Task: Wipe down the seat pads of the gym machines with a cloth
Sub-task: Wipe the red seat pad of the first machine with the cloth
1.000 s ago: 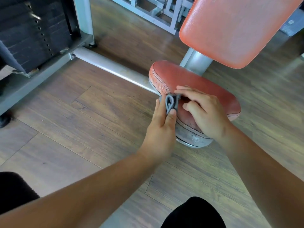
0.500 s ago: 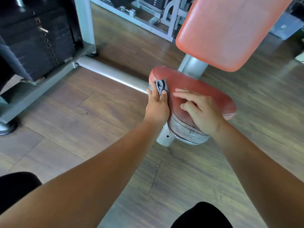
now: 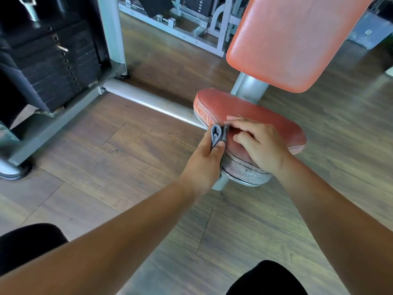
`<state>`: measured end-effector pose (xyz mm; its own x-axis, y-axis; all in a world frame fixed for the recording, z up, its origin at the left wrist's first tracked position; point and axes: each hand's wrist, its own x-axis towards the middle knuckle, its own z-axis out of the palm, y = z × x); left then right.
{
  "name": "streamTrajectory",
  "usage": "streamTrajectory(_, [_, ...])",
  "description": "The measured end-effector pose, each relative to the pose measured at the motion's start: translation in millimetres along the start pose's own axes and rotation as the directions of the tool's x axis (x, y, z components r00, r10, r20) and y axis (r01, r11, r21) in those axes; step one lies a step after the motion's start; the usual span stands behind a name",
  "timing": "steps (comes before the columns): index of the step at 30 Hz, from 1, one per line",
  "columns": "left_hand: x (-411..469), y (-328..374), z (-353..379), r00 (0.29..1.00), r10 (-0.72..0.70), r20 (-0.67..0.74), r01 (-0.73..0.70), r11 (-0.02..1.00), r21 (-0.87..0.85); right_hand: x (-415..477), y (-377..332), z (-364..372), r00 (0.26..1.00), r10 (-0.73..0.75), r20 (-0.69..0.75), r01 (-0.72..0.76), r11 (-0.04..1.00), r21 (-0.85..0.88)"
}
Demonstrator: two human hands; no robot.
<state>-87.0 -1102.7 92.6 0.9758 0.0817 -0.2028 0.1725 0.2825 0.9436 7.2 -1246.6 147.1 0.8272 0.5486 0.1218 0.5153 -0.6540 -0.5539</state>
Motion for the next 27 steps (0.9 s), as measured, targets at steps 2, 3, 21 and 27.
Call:
streamTrajectory(2, [2.2,3.9,-3.7,1.000,-0.025,0.013,0.025,1.000,-0.002,-0.3,-0.8,-1.1,1.000,0.002,0.001,-0.002,1.000,-0.009])
streamTrajectory(3, [3.7,4.1,-5.1,0.999,-0.032,0.012,0.032,0.999,0.004,-0.3,-1.0,-1.5,1.000,0.002,0.001,-0.002,1.000,-0.017])
streamTrajectory(21, [-29.1,202.8,25.7,0.945,-0.301,-0.131,0.315,0.943,0.109,-16.2,-142.4,-87.4,0.860,0.510,-0.032,-0.446,0.780,0.440])
streamTrajectory(27, [-74.1,317.3,77.5,0.895,-0.427,-0.129,0.419,0.904,-0.091,-4.8,-245.5,-176.1,0.733,0.657,0.174,-0.369,0.169,0.914])
